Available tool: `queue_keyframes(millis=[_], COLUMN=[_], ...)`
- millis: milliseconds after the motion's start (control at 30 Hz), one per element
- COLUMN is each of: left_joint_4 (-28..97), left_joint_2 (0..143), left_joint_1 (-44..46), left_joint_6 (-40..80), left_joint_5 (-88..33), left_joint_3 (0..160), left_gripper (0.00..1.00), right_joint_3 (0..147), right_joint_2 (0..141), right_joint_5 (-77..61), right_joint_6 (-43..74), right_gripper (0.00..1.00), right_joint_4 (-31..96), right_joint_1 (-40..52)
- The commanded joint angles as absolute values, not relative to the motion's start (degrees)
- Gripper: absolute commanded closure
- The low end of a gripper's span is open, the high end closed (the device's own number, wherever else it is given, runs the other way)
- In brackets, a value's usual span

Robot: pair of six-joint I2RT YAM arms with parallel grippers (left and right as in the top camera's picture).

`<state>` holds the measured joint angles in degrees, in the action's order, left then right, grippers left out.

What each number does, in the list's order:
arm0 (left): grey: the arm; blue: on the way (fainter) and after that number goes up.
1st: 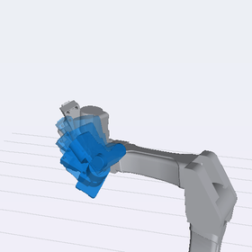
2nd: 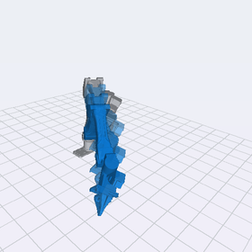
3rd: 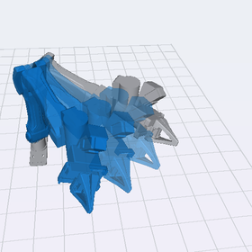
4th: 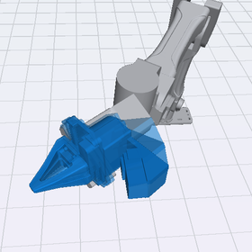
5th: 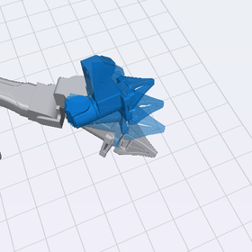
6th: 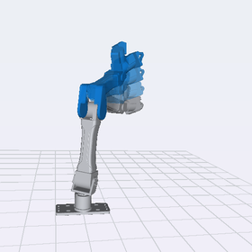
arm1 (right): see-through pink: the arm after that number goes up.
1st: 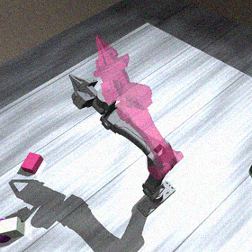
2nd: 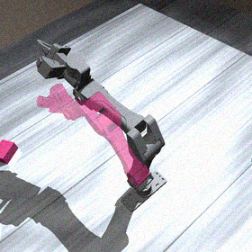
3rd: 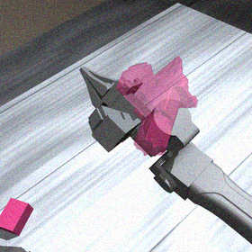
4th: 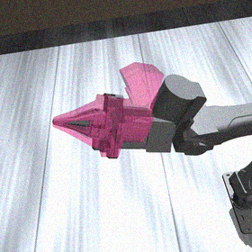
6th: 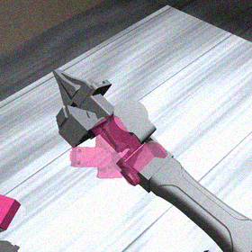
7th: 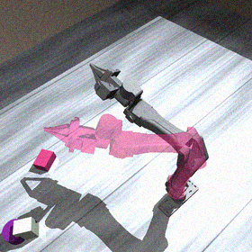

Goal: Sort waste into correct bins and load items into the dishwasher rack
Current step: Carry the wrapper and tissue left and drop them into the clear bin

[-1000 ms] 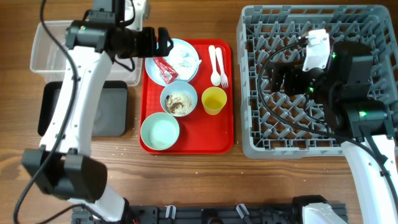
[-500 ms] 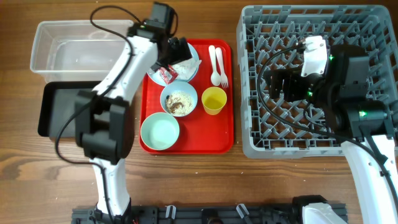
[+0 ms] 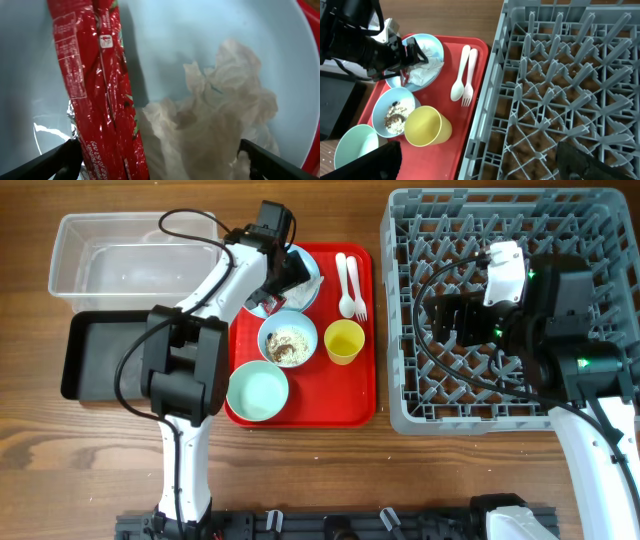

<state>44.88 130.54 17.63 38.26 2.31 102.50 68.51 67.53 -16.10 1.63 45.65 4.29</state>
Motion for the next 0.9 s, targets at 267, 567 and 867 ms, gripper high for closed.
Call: queue_keyframes(millis=[267, 567, 867], left_joint_4=[44.12, 44.69, 51.77], left_joint_2=[133.1, 128.68, 111.31], left_joint_1=[19.62, 18.68, 14.13], left_joint_6=[39.27, 37.74, 37.76], left_joint_5=[2.9, 2.61, 2.61], left_joint_3=[103.13, 103.33, 106.26], left_gripper=[0.92, 0.96, 0.96], right_joint_3=[69.65, 69.65, 69.65], right_joint_2=[68.16, 68.16, 68.16], right_joint_5=[-17.04, -17.04, -17.04], right_joint_6=[1.67, 1.63, 1.65], right_gripper=[0.0, 0.0, 0.0], right_joint_4=[46.61, 46.89, 46.81], right_joint_1=[4.1, 4.1, 4.1])
